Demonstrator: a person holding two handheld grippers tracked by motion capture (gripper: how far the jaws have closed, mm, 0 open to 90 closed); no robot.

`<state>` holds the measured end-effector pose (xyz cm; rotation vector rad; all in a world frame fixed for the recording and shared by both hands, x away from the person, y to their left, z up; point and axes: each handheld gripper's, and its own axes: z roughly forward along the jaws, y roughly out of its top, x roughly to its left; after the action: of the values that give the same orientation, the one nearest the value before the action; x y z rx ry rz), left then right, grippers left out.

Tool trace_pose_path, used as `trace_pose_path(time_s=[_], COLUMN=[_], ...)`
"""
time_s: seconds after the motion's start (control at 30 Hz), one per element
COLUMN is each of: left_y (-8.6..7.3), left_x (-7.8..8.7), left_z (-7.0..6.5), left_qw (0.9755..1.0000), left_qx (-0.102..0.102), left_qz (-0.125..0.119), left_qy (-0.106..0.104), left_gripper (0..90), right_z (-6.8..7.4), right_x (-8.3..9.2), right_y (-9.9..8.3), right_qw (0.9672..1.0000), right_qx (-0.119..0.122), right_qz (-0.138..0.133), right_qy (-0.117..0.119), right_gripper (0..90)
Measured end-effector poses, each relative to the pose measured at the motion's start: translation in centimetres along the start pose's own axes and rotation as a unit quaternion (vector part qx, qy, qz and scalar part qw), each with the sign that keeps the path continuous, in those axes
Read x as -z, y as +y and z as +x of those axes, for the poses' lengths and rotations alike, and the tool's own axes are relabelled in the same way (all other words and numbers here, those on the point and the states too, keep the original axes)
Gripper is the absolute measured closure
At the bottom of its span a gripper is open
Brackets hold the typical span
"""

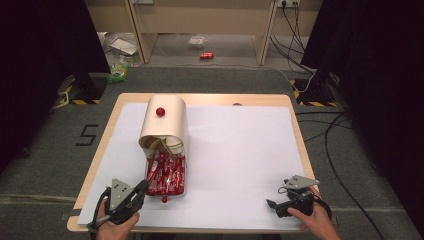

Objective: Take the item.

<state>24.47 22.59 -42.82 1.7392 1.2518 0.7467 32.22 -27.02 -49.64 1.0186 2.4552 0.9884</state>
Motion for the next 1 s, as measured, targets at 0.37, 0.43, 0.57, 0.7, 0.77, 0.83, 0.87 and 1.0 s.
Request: trace_pose_path(time_s=[0.37,0.43,0.57,0.7,0.77,0.83,0.87,1.0], left_y=[-0.5,-0.6,-0.7,-0.7,-0.7,-0.7,-0.6,-0.7], left_x=[1.6,1.8,2.0,2.2,2.3,2.4,2.4,2.4], left_z=[1.0,1.2,1.8,2.3,2.4,2.6,2.8,3.4], left_qw=[0.9999,0.9999,0.9997,0.9994,0.9993,0.9991,0.999,0.9983], left_qx=[0.003,0.005,0.011,0.016,0.017,0.02,0.022,0.028], left_qz=[-0.003,-0.004,-0.004,-0.008,-0.01,-0.013,-0.016,-0.021], left_qy=[0.011,0.013,0.021,0.029,0.032,0.035,0.037,0.046], left_gripper=[86.0,86.0,86.0,86.0,86.0,86.0,86.0,86.0], right_z=[0.0,0.0,0.0,0.0,0.0,0.0,0.0,0.0], right_x=[0.0,0.0,0.0,0.0,0.0,0.0,0.0,0.0], right_y=[0.0,0.0,0.0,0.0,0.0,0.0,0.0,0.0], right_qw=[1.0,1.0,1.0,1.0,1.0,1.0,1.0,1.0], right_qx=[0.0,0.0,0.0,0.0,0.0,0.0,0.0,0.0], right_qz=[0.0,0.0,0.0,0.001,0.0,0.001,0.0,0.0], right_qy=[0.0,0.0,0.0,0.0,0.0,0.0,0.0,0.0], right_gripper=[1.6,1.5,1.6,1.4,1.5,1.5,1.4,1.5])
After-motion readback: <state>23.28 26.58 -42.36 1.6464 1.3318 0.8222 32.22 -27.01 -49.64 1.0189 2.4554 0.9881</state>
